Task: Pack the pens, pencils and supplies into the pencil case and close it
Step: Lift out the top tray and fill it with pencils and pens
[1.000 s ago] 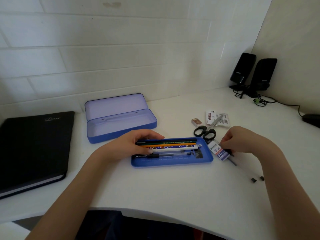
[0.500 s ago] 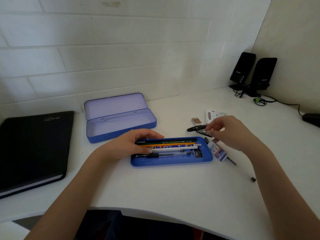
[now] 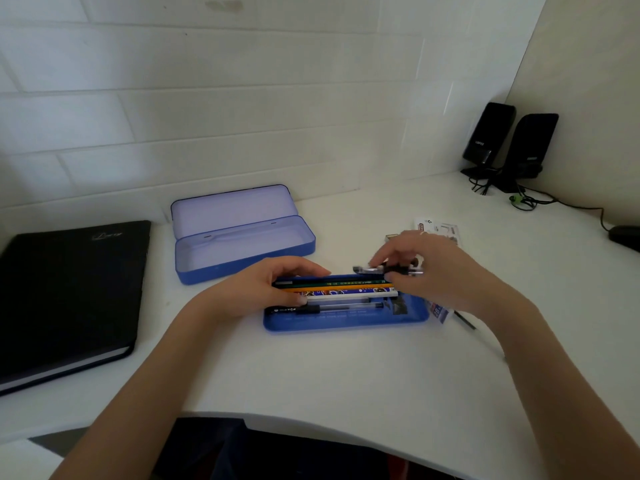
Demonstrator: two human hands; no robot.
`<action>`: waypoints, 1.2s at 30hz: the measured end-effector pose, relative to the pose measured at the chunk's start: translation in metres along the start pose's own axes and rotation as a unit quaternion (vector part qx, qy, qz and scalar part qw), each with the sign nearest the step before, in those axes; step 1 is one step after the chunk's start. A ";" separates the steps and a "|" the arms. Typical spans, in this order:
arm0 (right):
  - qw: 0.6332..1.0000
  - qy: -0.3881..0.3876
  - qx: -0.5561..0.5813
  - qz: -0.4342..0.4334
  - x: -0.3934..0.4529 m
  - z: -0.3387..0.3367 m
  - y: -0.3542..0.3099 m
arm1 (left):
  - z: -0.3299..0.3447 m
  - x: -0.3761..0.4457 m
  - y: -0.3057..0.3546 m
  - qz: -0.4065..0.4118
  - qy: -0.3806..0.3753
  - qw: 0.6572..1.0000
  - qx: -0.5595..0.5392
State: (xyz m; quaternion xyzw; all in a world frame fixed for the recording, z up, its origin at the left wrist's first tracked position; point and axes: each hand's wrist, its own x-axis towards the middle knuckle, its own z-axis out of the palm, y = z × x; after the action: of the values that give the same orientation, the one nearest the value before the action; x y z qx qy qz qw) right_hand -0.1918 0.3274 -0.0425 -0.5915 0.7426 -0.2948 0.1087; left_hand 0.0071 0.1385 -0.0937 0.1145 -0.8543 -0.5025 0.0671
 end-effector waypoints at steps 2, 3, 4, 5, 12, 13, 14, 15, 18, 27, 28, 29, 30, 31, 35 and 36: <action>0.999 -0.037 0.031 -0.013 -0.001 0.008 -0.008 | 0.000 0.001 0.000 0.001 0.002 1.000 0.005; 0.997 -0.052 0.046 -0.017 -0.001 0.014 -0.012 | 0.000 0.001 0.000 0.001 0.003 1.000 0.007; 0.996 -0.065 0.060 -0.020 -0.001 0.020 -0.017 | 0.000 0.001 0.000 0.000 0.004 1.000 0.006; 0.995 -0.072 0.070 -0.026 -0.001 0.027 -0.021 | 0.001 0.001 0.000 -0.001 0.006 1.000 0.003; 0.994 -0.058 0.049 -0.085 0.001 0.064 -0.032 | 0.003 0.000 0.002 0.010 0.009 1.000 -0.013; 0.994 -0.053 0.028 -0.090 0.002 0.067 -0.032 | 0.003 0.001 0.002 0.011 0.011 1.000 -0.015; 0.994 -0.048 0.014 -0.095 0.002 0.070 -0.032 | 0.003 0.001 0.001 0.012 0.013 1.000 -0.019; 0.994 -0.042 0.007 -0.101 0.003 0.072 -0.032 | 0.003 0.001 0.001 0.013 0.015 1.000 -0.022; 0.993 -0.023 -0.002 -0.119 0.004 0.078 -0.032 | 0.003 0.002 0.001 0.008 0.014 0.999 -0.037; 0.995 0.021 -0.033 -0.097 0.004 0.082 -0.030 | 0.000 0.001 0.000 -0.003 -0.041 0.999 -0.021; 0.995 0.029 -0.031 -0.095 0.005 0.080 -0.030 | 0.000 0.001 0.000 -0.005 -0.043 0.999 -0.017; 0.994 0.040 -0.032 -0.093 0.005 0.077 -0.029 | 0.000 0.001 0.001 -0.004 -0.044 0.999 -0.012; 0.994 0.052 -0.037 -0.091 0.005 0.072 -0.027 | 0.000 0.001 0.001 -0.002 -0.043 0.999 -0.010; 0.993 0.063 -0.051 -0.089 0.005 0.066 -0.026 | 0.000 0.001 0.001 0.000 -0.043 0.999 -0.011; 0.988 0.083 -0.117 -0.066 0.007 0.034 -0.013 | -0.001 0.001 0.002 -0.005 -0.053 0.998 -0.015; 0.988 0.092 -0.112 -0.044 0.008 0.025 -0.007 | -0.002 0.000 0.002 -0.006 -0.056 0.998 -0.012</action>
State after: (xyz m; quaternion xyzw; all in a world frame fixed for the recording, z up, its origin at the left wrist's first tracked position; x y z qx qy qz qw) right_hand -0.1751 0.3114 -0.0571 -0.6022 0.7512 -0.2673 -0.0403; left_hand 0.0070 0.1381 -0.0908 0.0904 -0.8499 -0.5189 0.0174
